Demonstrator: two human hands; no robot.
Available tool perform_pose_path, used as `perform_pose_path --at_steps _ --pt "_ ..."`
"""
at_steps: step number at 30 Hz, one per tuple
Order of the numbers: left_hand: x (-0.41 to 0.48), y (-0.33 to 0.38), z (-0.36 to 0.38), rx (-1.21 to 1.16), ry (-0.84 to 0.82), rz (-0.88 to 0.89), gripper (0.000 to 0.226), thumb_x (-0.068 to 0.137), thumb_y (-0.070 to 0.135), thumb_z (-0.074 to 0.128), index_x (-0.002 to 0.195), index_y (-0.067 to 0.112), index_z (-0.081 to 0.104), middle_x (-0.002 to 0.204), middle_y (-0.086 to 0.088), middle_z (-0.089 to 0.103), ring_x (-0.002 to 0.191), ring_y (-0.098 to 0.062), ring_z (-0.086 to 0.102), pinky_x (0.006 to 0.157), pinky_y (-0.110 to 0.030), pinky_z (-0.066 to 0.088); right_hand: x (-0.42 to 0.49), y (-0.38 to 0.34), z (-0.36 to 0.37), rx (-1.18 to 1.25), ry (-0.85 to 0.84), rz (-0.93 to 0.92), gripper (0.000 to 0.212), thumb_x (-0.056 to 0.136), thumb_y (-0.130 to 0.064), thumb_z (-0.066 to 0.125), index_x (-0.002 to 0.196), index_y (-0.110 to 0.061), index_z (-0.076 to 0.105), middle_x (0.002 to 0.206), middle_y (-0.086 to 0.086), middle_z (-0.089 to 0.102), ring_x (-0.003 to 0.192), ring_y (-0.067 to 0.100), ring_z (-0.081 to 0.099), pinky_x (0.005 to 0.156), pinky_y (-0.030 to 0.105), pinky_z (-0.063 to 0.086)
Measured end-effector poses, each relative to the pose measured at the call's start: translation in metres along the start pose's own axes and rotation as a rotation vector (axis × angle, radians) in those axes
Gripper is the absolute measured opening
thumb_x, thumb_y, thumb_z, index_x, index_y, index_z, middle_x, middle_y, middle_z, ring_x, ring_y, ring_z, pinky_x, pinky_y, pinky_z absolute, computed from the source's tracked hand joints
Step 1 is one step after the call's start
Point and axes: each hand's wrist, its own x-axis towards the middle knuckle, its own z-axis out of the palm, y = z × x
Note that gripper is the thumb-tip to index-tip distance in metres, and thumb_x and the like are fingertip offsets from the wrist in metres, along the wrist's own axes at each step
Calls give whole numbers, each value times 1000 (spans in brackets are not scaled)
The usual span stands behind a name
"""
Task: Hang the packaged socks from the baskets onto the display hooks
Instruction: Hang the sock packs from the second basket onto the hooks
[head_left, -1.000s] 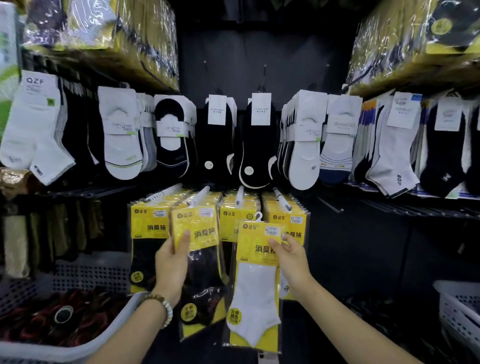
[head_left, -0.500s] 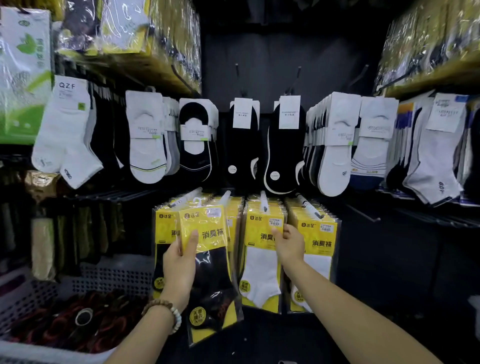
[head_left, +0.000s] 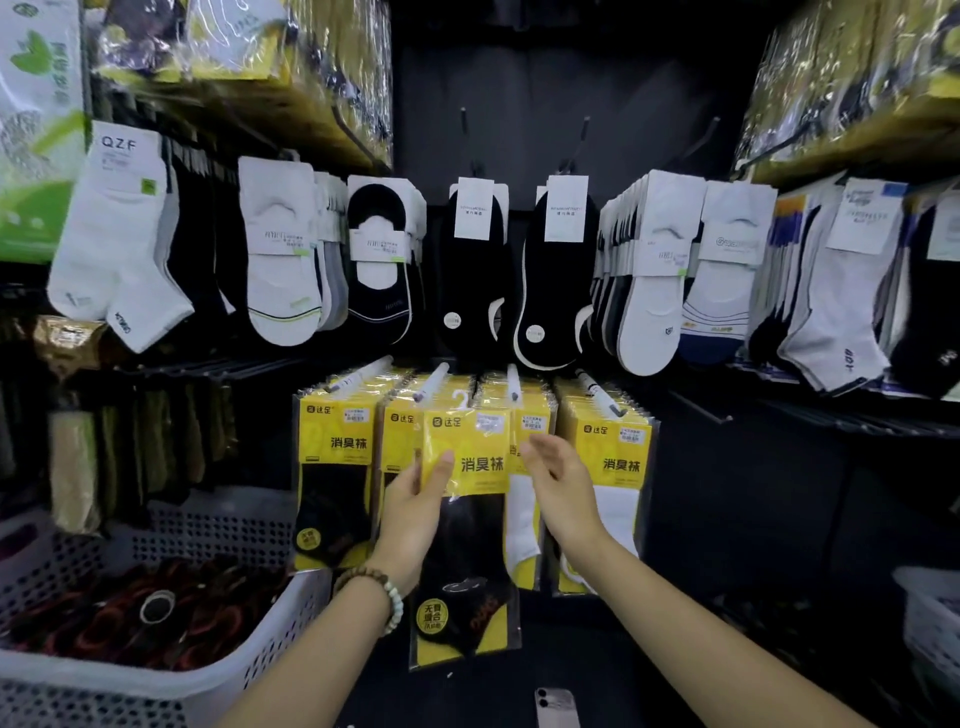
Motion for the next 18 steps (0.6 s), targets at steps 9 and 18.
perform_pose_path --at_steps 9,18 --pt "-4 -7 32 60 -149 -31 39 93 41 51 130 28 48 120 10 53 106 -2 48 89 -20 38 -7 4 -27 88 53 116 7 94 -25 59 90 -26 53 90 -11 62 86 -3 56 69 12 43" --pt "11 -17 33 129 -162 -32 57 93 41 50 145 28 30 143 1 44 114 -5 45 95 -24 38 22 10 -9 37 168 92 14 94 -19 58 90 -6 59 92 13 65 73 16 40 76 32 47"
